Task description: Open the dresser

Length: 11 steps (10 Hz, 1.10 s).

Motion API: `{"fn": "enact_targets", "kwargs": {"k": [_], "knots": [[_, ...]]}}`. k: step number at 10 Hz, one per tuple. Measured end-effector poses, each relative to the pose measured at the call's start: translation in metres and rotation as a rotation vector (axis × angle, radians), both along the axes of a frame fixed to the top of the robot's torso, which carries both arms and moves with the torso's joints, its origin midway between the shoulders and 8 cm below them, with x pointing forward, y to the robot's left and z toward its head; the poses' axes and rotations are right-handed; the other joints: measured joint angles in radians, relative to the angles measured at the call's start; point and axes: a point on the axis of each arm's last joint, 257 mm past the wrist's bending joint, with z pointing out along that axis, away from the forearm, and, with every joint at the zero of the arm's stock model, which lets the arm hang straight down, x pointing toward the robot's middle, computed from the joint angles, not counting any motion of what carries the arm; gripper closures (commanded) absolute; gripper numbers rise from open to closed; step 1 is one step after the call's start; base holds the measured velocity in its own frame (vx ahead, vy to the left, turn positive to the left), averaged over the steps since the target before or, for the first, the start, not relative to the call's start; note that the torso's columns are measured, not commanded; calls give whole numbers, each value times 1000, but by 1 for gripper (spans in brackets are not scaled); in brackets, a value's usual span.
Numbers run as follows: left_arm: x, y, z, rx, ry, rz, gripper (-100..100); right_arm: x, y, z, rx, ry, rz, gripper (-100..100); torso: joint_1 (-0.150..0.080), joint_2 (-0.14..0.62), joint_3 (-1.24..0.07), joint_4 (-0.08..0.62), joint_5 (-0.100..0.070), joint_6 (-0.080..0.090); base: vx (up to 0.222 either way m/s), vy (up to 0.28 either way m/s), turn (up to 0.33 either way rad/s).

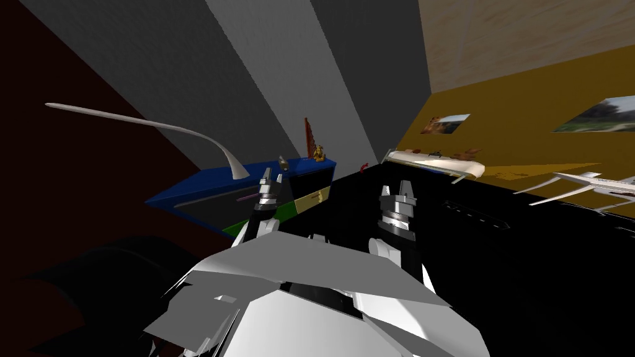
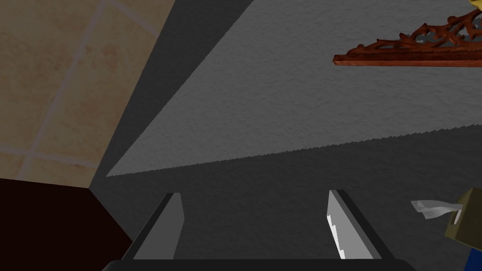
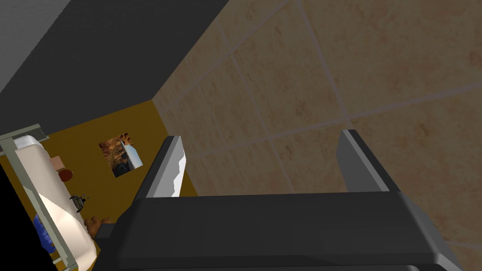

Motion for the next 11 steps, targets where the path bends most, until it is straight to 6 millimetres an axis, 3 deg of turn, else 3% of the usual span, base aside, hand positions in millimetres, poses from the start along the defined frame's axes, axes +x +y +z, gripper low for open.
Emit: {"fn": "enact_targets", "kwargs": {"k": [1, 4, 11], "knots": [[2, -1, -2, 12, 7, -6, -100, 0, 0, 0, 0, 1, 0, 0, 0, 33, -69, 33, 0, 0, 46, -34, 33], [9, 0, -15, 52, 53, -21, -100, 0, 0, 0, 0, 1, 0, 0, -3, 42, -96, 45, -1, 0, 121, -78, 62], [36, 35, -74, 38, 200, 11, -100, 0, 0, 0, 0, 1, 0, 0, 0, 45, -95, 47, 0, 0, 155, -111, 68]]}}
